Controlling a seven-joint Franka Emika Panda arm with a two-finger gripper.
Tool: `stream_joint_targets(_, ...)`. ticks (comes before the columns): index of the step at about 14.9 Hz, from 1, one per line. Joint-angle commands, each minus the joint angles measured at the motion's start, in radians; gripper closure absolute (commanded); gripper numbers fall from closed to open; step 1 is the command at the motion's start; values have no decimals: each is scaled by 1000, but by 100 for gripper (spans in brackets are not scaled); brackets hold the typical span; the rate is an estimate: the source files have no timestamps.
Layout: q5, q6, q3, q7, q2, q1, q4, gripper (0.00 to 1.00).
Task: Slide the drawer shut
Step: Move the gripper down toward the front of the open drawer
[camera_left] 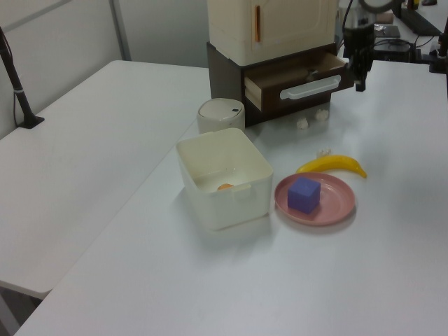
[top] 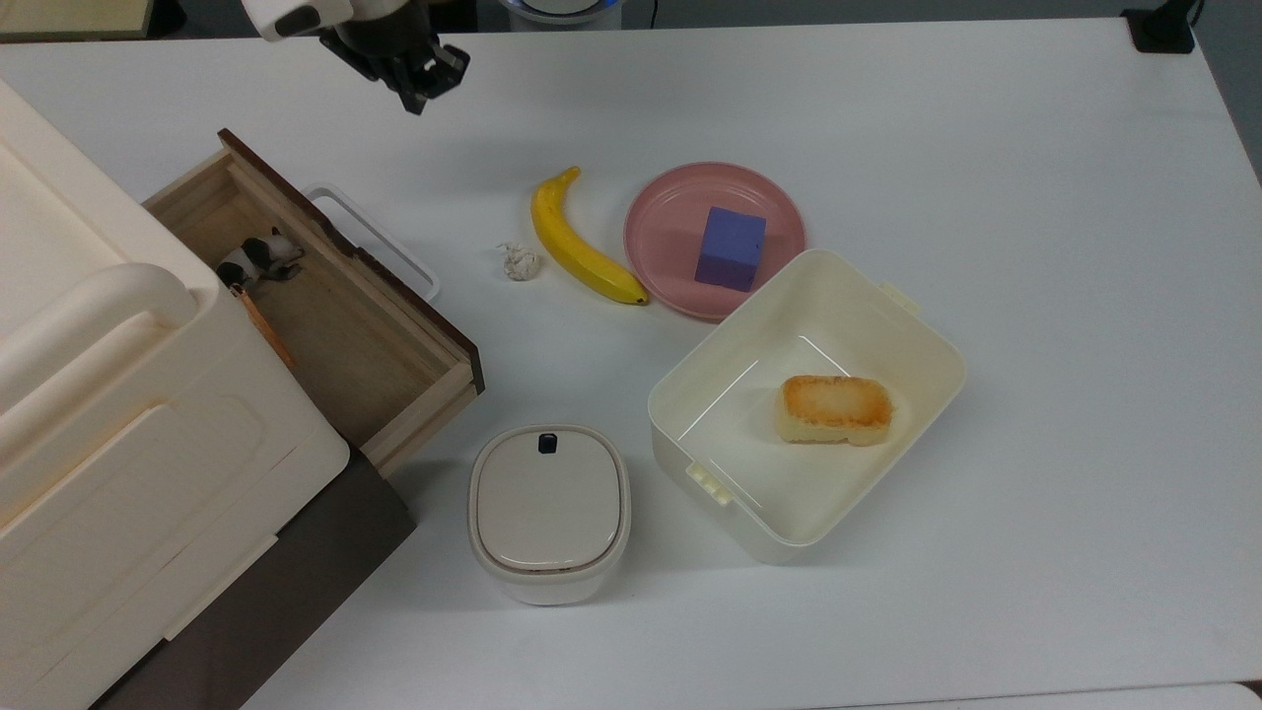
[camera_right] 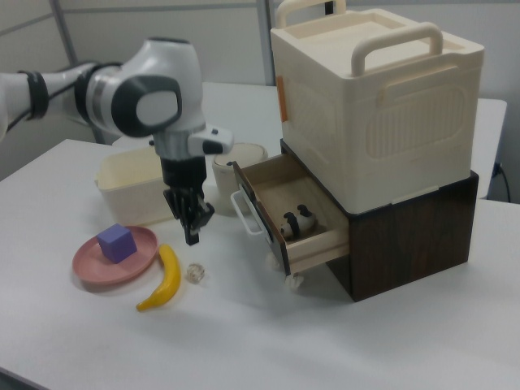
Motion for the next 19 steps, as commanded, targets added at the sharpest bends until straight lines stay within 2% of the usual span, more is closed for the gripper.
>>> stream_joint_targets(1,-14,180,0,150,-20,0,-108,100)
stream_joint_targets(4,-15,333,0,304,23,2,-118,100)
stream_joint_targets(9,-15,531,-2,413,116,0,-105,100)
stream_joint_targets(19,-23,814,-12,499,195,-44,-76,100)
